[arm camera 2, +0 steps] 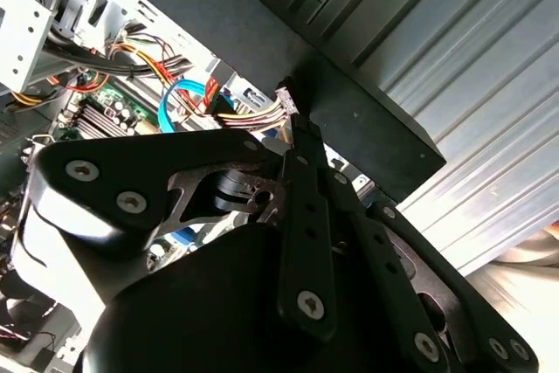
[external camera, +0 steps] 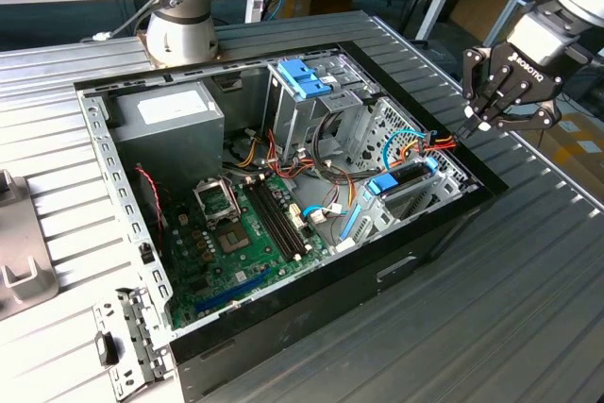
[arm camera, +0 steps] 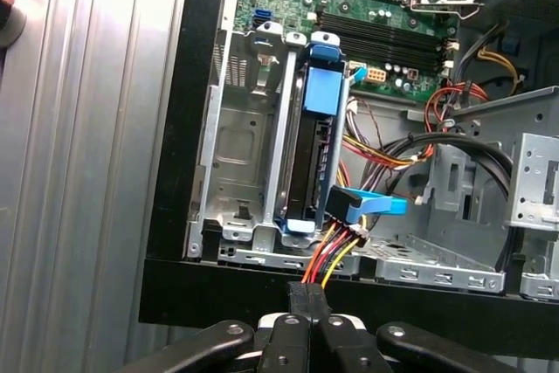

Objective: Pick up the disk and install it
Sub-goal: 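Insert the first disk wire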

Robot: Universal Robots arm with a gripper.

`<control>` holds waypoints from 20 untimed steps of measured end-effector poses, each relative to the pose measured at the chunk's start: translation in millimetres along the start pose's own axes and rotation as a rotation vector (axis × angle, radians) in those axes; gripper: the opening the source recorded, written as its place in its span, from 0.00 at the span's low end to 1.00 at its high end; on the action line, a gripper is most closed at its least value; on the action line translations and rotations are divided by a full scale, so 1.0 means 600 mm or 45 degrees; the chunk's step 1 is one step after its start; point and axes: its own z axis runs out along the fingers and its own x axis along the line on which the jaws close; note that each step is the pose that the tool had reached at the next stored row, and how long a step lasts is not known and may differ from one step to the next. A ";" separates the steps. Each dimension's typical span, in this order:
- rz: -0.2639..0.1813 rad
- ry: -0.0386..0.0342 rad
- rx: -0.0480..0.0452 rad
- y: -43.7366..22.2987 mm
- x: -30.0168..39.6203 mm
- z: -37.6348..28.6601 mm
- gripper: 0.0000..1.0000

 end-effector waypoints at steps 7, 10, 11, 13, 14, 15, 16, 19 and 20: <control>-0.026 0.0016 -0.003 0.000 0.000 0.000 0.10; -0.040 0.0020 -0.004 0.000 0.000 0.000 0.10; -0.043 0.0021 -0.004 0.000 0.000 0.000 0.10; -0.053 0.0024 -0.005 0.000 0.000 0.000 0.10; -0.056 0.0024 -0.005 0.000 0.000 0.000 0.10; -0.060 0.0025 -0.006 0.000 0.000 0.000 0.10; -0.064 0.0026 -0.006 0.000 0.000 0.000 0.10; -0.077 0.0030 -0.007 0.000 0.000 0.000 0.10; -0.082 0.0030 -0.008 0.000 0.000 0.000 0.10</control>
